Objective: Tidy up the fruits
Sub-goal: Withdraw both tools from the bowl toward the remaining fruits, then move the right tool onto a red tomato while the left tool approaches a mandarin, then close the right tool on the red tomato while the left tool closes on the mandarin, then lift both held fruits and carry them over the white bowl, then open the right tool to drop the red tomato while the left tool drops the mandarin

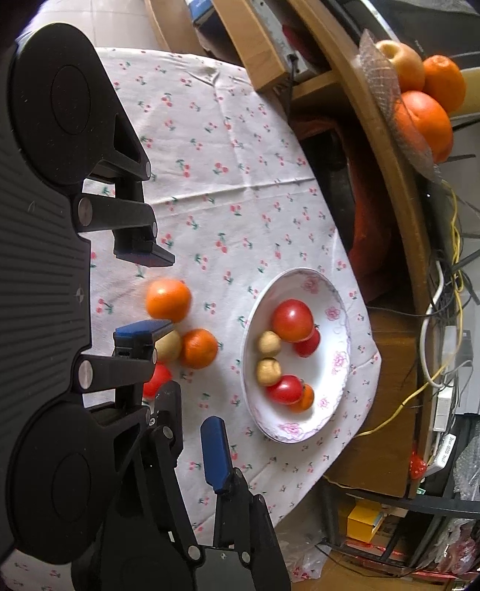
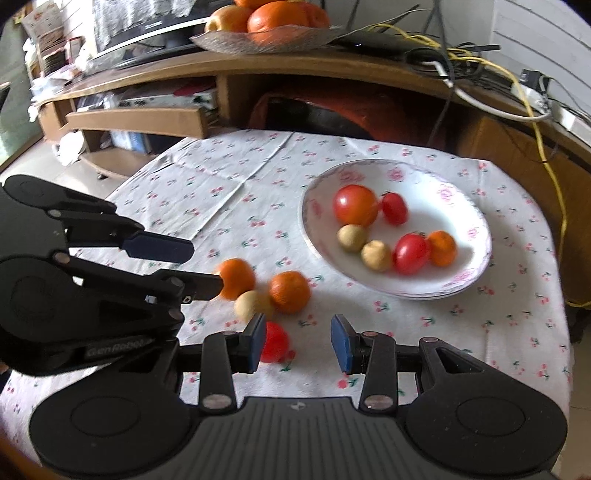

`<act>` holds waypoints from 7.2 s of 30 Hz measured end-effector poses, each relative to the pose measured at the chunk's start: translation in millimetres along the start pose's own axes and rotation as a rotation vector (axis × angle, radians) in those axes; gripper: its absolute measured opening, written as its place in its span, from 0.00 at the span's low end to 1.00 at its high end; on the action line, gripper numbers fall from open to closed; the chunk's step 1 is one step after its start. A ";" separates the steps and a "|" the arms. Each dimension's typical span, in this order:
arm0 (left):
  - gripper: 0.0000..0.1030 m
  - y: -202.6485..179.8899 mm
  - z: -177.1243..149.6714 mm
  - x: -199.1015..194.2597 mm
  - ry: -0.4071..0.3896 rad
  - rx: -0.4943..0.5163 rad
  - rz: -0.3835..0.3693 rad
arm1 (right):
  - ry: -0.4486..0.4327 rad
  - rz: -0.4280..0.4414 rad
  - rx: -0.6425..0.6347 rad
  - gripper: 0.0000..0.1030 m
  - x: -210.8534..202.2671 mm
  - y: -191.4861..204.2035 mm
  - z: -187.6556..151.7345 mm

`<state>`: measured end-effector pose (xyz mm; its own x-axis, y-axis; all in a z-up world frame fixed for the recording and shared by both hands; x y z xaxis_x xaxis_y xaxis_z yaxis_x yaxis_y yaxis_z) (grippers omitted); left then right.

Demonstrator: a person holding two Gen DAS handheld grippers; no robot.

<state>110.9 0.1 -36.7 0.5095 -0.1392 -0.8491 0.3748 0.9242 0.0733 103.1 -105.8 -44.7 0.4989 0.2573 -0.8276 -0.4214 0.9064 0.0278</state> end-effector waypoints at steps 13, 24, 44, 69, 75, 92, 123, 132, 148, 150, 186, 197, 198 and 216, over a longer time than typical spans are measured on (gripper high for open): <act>0.50 16.7 -13.6 9.1 0.041 -0.006 -0.005 | 0.044 0.078 -0.037 0.38 20.8 12.7 -2.3; 0.57 15.7 -7.8 20.0 0.017 0.019 -0.090 | 0.078 0.083 -0.001 0.29 27.7 1.6 -6.5; 0.41 -3.4 2.7 44.2 -0.016 0.104 -0.150 | 0.063 0.091 0.033 0.27 17.3 -7.7 -11.6; 0.39 -29.8 -49.5 7.7 0.081 0.135 -0.168 | 0.100 0.050 0.025 0.24 -7.0 1.4 -46.1; 0.44 -33.1 -50.1 7.8 0.070 0.144 -0.162 | 0.088 0.056 0.027 0.24 -1.9 2.9 -43.5; 0.71 -32.9 -47.4 14.2 0.066 0.148 -0.171 | 0.113 0.073 0.009 0.28 7.1 4.9 -41.2; 0.41 -27.0 -39.5 5.0 0.042 0.123 -0.133 | 0.108 0.027 0.023 0.26 -3.0 -1.7 -38.1; 0.41 -39.9 -24.3 -14.5 -0.011 0.128 -0.069 | 0.036 -0.010 0.052 0.26 -26.9 -7.1 -22.9; 0.41 -36.4 17.4 -18.9 -0.089 0.107 -0.068 | -0.033 -0.040 0.124 0.26 -36.0 -33.9 0.4; 0.42 -36.9 23.9 -15.7 -0.092 0.107 -0.073 | -0.031 -0.042 0.135 0.26 -31.1 -39.4 4.0; 0.41 -35.8 70.6 43.4 -0.081 0.102 -0.076 | -0.019 -0.091 0.182 0.26 19.0 -92.1 32.7; 0.41 -33.6 73.1 53.3 -0.077 0.095 -0.076 | -0.022 -0.101 0.182 0.27 27.9 -95.1 34.6; 0.41 -33.4 73.3 54.0 -0.076 0.096 -0.074 | -0.021 -0.102 0.182 0.26 28.3 -95.2 34.7; 0.43 -32.7 73.9 57.8 -0.076 0.093 -0.049 | -0.039 -0.121 0.173 0.27 31.2 -95.0 35.7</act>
<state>185.3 -64.4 -49.5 0.5445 -0.2134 -0.8111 0.4690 0.8793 0.0836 185.8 -171.9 -53.1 0.5681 0.1532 -0.8086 -0.2226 0.9745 0.0282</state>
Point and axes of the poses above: each gripper's, at about its wrist camera, not at the fingertips, and x roughly the way its jaws point, y to its left, z to its top, the point moved 4 cm from there along x, roughly the way its jaws point, and after that the axes turned 7 degrees about y, right-handed, at the moved point
